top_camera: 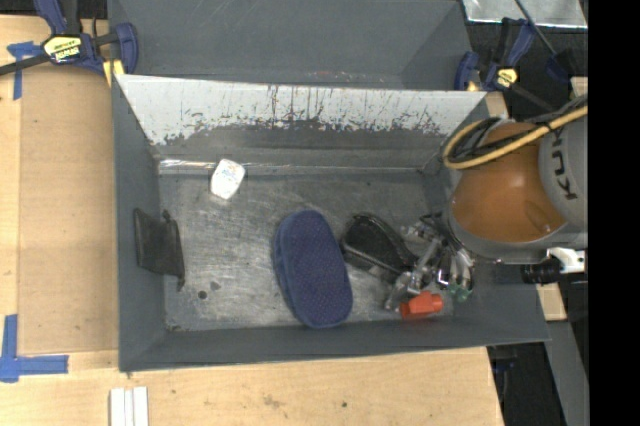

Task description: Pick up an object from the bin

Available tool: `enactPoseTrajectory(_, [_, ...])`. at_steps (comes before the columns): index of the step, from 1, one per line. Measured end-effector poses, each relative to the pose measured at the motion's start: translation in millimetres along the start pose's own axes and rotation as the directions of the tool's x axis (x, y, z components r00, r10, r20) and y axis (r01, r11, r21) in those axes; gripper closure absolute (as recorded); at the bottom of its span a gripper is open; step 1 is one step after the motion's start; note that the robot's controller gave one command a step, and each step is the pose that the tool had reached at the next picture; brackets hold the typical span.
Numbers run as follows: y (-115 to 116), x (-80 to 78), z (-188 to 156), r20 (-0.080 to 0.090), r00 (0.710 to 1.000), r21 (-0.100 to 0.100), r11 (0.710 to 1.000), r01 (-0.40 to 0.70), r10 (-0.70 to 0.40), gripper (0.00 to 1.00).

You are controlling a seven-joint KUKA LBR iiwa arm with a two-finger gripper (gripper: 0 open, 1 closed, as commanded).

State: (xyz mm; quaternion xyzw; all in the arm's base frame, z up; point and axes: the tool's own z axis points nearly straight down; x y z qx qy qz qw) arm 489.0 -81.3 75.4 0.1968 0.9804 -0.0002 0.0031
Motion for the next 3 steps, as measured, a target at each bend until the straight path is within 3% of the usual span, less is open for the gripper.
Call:
enactPoseTrajectory(1, [-2, -3.0, -2, 0.008, 1.000, 0.001, 1.000, -0.002, 0.002, 1.00])
enactPoseTrajectory(2, [-3, -3.1, -35, -0.006, 1.000, 0.002, 1.000, 0.000, 0.000, 1.00])
enactPoseTrajectory(3, [-4, -3.2, -69, -0.006, 1.000, 0.002, 1.000, 0.002, -0.002, 1.00])
